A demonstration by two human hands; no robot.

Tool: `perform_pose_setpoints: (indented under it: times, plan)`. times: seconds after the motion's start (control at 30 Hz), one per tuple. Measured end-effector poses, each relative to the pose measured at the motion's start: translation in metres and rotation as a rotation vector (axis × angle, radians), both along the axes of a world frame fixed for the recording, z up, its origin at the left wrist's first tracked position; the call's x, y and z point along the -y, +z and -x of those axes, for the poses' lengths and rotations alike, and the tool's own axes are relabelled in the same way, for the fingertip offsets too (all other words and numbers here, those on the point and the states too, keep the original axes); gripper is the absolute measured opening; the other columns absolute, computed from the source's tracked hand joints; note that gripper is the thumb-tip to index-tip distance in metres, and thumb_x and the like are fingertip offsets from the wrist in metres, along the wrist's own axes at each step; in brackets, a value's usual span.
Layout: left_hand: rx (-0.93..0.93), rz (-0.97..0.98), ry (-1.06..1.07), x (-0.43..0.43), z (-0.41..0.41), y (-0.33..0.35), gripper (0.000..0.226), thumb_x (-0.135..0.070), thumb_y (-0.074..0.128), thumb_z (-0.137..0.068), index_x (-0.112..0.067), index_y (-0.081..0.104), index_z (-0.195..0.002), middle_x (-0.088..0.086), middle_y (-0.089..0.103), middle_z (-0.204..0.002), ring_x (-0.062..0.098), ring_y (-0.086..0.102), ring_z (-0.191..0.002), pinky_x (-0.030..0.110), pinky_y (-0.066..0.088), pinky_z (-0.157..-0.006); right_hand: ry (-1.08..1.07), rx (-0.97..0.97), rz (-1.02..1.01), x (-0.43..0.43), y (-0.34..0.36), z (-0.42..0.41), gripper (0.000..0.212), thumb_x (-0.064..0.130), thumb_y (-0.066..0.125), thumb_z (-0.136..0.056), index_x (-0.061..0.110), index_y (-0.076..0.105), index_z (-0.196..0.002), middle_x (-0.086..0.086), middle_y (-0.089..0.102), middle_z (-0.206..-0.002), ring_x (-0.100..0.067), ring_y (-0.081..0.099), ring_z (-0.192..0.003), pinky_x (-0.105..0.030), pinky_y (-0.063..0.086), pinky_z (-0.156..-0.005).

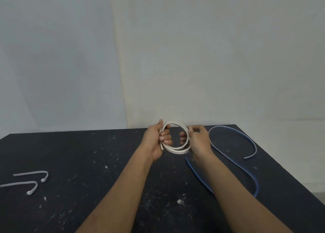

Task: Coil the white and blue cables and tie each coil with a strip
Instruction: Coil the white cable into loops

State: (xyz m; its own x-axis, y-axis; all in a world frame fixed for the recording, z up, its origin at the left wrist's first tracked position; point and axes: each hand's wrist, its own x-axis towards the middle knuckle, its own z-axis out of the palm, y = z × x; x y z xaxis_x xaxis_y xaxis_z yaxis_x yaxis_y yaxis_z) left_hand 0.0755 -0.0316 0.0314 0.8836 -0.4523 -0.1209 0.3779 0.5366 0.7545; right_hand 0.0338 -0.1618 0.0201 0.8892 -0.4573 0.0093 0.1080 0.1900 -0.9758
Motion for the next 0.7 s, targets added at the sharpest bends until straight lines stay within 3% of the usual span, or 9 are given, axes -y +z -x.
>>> perform_pose_setpoints:
  times: [0.1, 0.2, 0.33, 0.43, 0.53, 0.6, 0.7]
  plan:
    - [0.004, -0.018, -0.019, -0.001, -0.001, 0.000, 0.039, -0.032, 0.039, -0.103, -0.007, 0.051, -0.077, -0.006, 0.027, -0.044, 0.004, 0.022, -0.031, 0.017, 0.020, -0.033, 0.051, -0.027, -0.082, 0.000, 0.000, -0.001, 0.017, 0.008, 0.036, -0.104, 0.012, 0.050, -0.094, -0.007, 0.054, -0.066, -0.016, 0.049, -0.047, -0.029, 0.046, -0.046]
    - [0.002, -0.025, -0.040, 0.001, 0.001, -0.001, 0.040, -0.032, 0.038, -0.104, -0.007, 0.051, -0.076, -0.006, 0.026, -0.044, 0.004, 0.020, -0.031, 0.017, 0.017, -0.033, 0.071, 0.001, -0.391, -0.003, 0.000, -0.004, 0.025, 0.005, 0.026, -0.104, 0.012, 0.047, -0.092, -0.004, 0.039, -0.061, -0.010, 0.029, -0.039, -0.022, 0.029, -0.037]
    - [0.002, 0.027, -0.070, 0.004, 0.004, -0.004, 0.041, -0.033, 0.038, -0.103, -0.008, 0.049, -0.073, -0.006, 0.025, -0.043, 0.004, 0.020, -0.031, 0.018, 0.018, -0.033, -0.009, 0.060, -0.711, 0.000, 0.007, -0.007, 0.026, -0.001, 0.023, -0.097, 0.013, 0.042, -0.087, -0.003, 0.034, -0.057, -0.008, 0.022, -0.033, -0.018, 0.019, -0.031]
    - [0.065, 0.039, 0.018, 0.004, 0.002, -0.003, 0.042, -0.033, 0.038, -0.104, -0.008, 0.049, -0.072, -0.007, 0.025, -0.041, 0.004, 0.020, -0.030, 0.018, 0.019, -0.032, 0.046, 0.059, -0.673, 0.000, 0.010, -0.008, 0.023, 0.003, 0.029, -0.100, 0.013, 0.044, -0.086, -0.001, 0.035, -0.054, -0.008, 0.026, -0.033, -0.019, 0.031, -0.035]
    - [0.038, 0.124, 0.134, 0.004, -0.002, -0.001, 0.043, -0.034, 0.037, -0.104, -0.008, 0.049, -0.072, -0.007, 0.025, -0.041, 0.005, 0.021, -0.030, 0.018, 0.021, -0.032, 0.189, 0.061, -0.650, -0.012, 0.006, -0.004, 0.019, 0.026, 0.040, -0.105, 0.014, 0.051, -0.095, 0.003, 0.035, -0.049, -0.010, 0.034, -0.036, -0.026, 0.044, -0.046]
    - [-0.009, 0.186, 0.128, 0.005, -0.002, -0.001, 0.042, -0.034, 0.037, -0.104, -0.008, 0.049, -0.072, -0.006, 0.026, -0.042, 0.005, 0.022, -0.031, 0.018, 0.023, -0.032, 0.196, 0.091, -0.757, -0.017, 0.007, -0.003, 0.023, 0.033, 0.040, -0.105, 0.014, 0.051, -0.096, 0.004, 0.031, -0.046, -0.008, 0.028, -0.033, -0.020, 0.035, -0.037]
    - [-0.054, 0.238, 0.067, 0.006, 0.003, -0.002, 0.038, -0.029, 0.038, -0.103, -0.007, 0.049, -0.074, -0.006, 0.028, -0.042, 0.006, 0.024, -0.030, 0.018, 0.025, -0.032, 0.090, 0.118, -0.819, -0.014, 0.013, -0.003, 0.023, 0.027, 0.038, -0.106, 0.015, 0.049, -0.090, 0.005, 0.026, -0.042, -0.006, 0.019, -0.029, -0.016, 0.017, -0.029]
